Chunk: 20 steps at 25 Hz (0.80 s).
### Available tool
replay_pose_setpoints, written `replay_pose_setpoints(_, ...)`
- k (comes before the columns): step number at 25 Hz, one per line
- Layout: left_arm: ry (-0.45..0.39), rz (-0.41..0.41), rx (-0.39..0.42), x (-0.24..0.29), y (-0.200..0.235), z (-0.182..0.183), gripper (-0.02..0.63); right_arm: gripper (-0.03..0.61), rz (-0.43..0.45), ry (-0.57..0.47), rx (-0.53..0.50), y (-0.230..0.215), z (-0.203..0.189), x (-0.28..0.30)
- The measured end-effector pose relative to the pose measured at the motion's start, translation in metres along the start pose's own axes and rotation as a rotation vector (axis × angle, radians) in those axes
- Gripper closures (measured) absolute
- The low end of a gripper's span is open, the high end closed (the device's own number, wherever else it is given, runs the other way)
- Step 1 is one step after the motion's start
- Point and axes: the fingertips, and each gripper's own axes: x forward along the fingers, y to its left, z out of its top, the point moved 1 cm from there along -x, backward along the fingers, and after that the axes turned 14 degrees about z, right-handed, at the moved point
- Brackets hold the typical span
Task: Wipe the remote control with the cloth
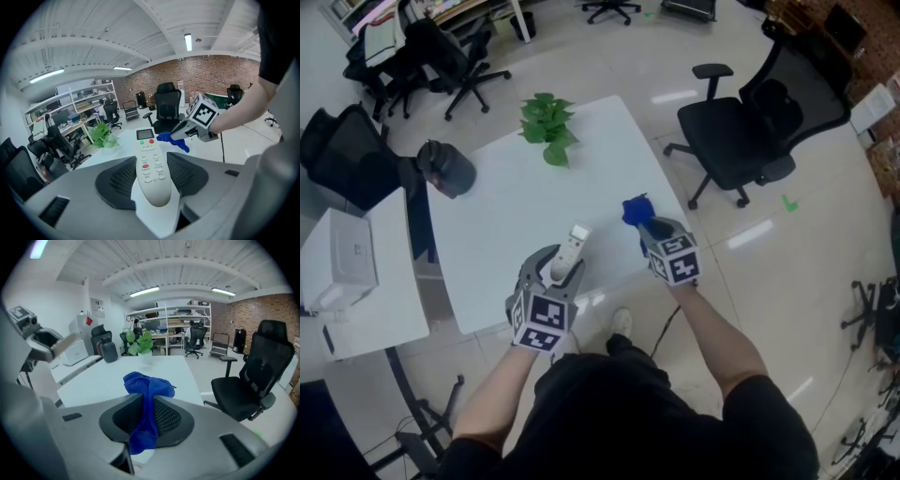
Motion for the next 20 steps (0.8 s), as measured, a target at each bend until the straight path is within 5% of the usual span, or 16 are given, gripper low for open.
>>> replay_pose_setpoints(10,-0.120,0.002,0.137,-0.045,0.025,0.001,0.403,0.520,0.137,-0.273,-0.196,0.189,0.104,-0.100)
replay_pose_setpoints(20,-0.262,0.030,0.377,-0.088,0.037,0.012,0.403,0.526,0.274,-0.158,-0.413,0.319,0.124,-0.073)
